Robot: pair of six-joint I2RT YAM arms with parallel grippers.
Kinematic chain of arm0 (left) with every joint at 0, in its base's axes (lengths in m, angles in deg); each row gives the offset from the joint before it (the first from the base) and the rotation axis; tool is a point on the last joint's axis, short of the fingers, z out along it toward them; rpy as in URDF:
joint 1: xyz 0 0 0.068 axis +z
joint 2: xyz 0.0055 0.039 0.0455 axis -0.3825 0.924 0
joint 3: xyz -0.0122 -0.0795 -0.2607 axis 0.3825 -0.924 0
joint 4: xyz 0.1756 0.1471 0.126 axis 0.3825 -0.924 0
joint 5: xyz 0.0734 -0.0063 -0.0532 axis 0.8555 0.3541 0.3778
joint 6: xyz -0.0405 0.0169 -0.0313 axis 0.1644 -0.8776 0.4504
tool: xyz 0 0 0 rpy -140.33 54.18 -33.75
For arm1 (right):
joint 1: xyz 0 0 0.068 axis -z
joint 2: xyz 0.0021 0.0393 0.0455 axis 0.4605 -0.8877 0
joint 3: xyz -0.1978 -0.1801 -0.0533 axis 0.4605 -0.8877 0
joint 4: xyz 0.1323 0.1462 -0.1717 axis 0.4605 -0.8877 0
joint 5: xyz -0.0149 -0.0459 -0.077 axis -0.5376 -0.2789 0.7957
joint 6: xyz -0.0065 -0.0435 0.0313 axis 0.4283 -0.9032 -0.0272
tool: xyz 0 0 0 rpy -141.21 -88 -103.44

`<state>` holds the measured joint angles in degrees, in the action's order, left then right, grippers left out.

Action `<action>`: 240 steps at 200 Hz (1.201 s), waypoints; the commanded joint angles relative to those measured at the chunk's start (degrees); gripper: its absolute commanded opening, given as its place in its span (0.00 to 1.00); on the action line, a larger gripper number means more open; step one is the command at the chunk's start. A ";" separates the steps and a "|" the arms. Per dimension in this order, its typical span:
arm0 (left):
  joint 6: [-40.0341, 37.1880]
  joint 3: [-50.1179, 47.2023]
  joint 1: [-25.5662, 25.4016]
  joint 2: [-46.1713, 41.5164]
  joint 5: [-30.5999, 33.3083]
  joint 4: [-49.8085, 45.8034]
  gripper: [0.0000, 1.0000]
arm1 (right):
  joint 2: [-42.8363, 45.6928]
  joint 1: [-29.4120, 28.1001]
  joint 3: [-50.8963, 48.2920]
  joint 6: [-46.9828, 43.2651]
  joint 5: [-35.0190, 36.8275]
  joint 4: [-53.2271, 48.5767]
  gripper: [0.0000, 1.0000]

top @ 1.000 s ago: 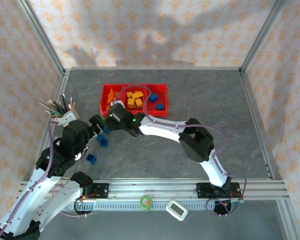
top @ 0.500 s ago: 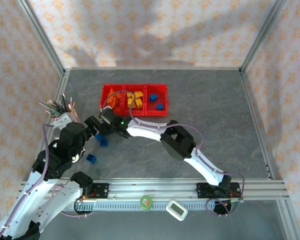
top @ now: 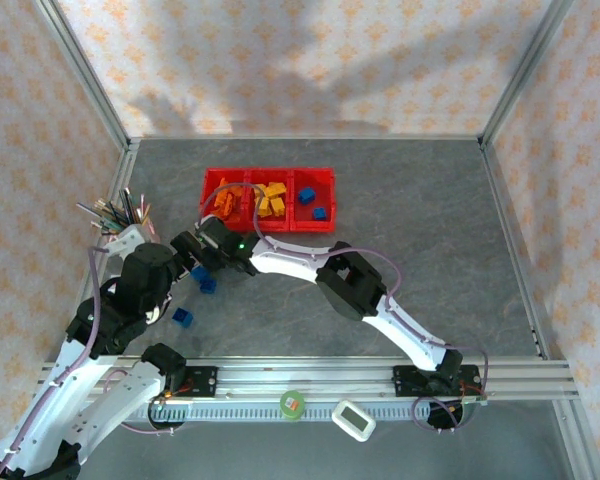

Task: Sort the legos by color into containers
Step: Pick up the lego from the middle-left of the table, then place the lego in the container.

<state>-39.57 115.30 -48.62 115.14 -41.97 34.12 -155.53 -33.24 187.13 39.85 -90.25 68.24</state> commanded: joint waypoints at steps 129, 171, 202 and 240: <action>-3.95 -2.06 0.25 3.92 -9.13 11.91 1.00 | 35.62 8.43 -35.09 10.54 2.39 7.27 0.33; -5.29 -3.99 0.22 8.38 -14.43 20.71 1.00 | 42.54 17.25 -40.97 13.52 5.14 7.18 0.33; -6.00 -4.75 0.20 12.25 -16.23 25.33 1.00 | 40.35 22.85 -39.34 12.49 8.32 6.02 0.34; -6.40 -4.75 0.21 15.03 -16.22 26.79 1.00 | 33.58 25.16 -33.64 9.28 9.83 6.31 0.34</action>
<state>-44.73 110.92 -48.62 129.54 -57.49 57.31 -117.63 -8.31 149.09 51.59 -83.24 74.95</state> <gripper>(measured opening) 0.996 0.416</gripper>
